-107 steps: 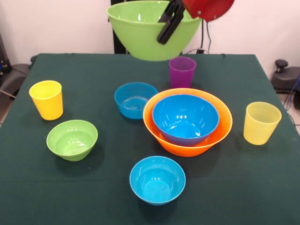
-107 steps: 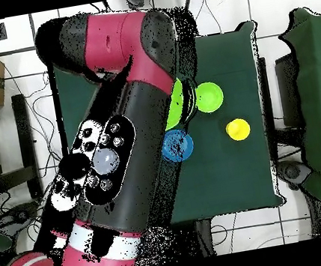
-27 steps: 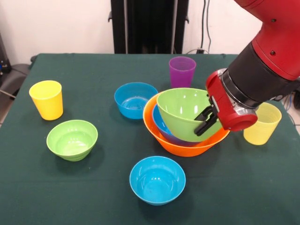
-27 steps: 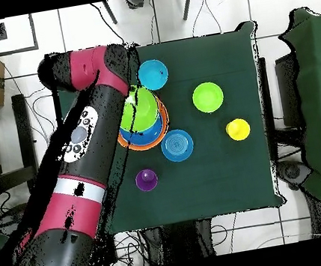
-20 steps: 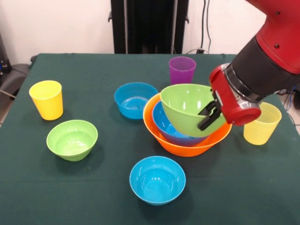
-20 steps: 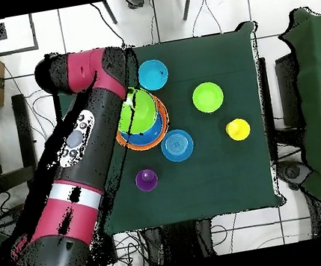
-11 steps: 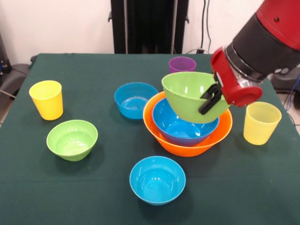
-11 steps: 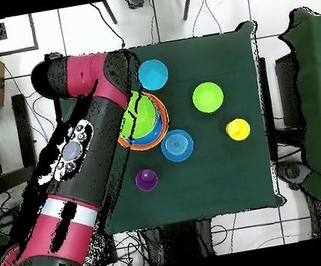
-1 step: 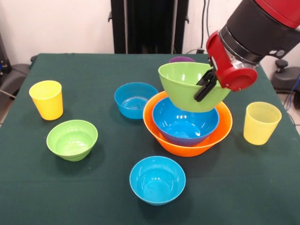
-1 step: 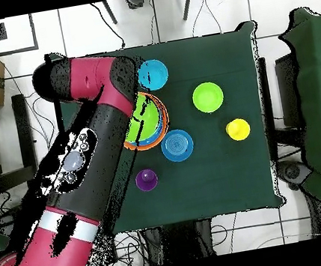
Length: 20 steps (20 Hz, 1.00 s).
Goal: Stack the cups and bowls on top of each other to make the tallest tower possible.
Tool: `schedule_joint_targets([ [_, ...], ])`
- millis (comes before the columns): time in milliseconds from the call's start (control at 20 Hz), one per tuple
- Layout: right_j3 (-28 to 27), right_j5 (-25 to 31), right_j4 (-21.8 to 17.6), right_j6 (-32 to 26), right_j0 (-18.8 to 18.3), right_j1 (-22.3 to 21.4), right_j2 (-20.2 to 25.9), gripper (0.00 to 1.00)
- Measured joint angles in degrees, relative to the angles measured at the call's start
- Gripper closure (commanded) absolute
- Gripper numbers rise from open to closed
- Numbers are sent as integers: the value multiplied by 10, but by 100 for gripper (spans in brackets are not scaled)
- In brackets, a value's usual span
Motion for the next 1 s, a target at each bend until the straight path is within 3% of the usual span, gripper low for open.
schedule_joint_targets([
  [1000,18,-44,0,0,6,14,3,100],
])
